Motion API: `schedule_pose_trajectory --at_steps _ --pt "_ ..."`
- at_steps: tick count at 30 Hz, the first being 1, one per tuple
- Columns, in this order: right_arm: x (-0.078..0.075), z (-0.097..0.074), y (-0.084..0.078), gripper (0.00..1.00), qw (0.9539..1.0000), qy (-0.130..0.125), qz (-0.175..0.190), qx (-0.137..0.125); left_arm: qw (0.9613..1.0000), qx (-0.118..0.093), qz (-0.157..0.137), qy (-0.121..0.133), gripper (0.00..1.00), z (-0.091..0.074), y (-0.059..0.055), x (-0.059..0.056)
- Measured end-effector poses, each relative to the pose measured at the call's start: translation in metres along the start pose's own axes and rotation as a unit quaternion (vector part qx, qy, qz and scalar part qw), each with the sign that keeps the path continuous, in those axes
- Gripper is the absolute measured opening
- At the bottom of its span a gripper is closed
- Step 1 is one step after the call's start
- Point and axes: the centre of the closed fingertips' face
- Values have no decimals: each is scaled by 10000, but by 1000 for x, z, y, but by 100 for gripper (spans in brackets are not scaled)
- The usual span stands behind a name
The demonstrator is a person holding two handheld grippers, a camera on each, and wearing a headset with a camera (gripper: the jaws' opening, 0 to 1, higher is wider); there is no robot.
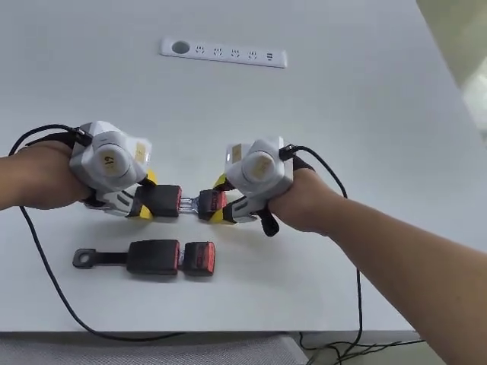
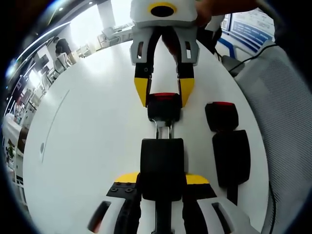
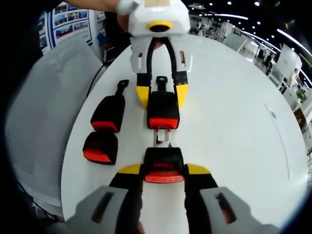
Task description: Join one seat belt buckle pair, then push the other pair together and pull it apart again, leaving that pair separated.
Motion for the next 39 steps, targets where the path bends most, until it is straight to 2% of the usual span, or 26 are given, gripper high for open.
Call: schedule_pose_trajectory --at_steps 9,12,24,32,35,36,39 --pt "-6 -22 -33 32 9997 -137 216 31 10000 24 -35 -6 33 0 1 0" --pt "-11 -34 -51 32 9992 -222 316 96 9999 34 -106 4 33 0 1 -1" --pt "-16 -77 -111 33 9962 -463 557 478 9999 76 -73 -25 33 2 0 0" --pt "-17 -83 -122 34 9944 -591 631 600 9999 141 -60 -46 33 4 0 1" --pt "-17 -80 -127 36 9935 -653 459 808 9998 186 4 -69 33 5 1 2" --pt "-18 -80 -124 36 9936 -668 551 726 9998 211 14 -70 33 5 1 2" --pt "-20 -82 -123 40 9929 -777 510 738 9997 252 38 -38 34 5 1 2"
Point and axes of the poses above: the centre of the closed fingertips' face, and the gripper's own axes: z roughly forward along the fingers, x roughly to its left, y roughly out of its top, and after that the axes turned 8 degrees about z, right-handed
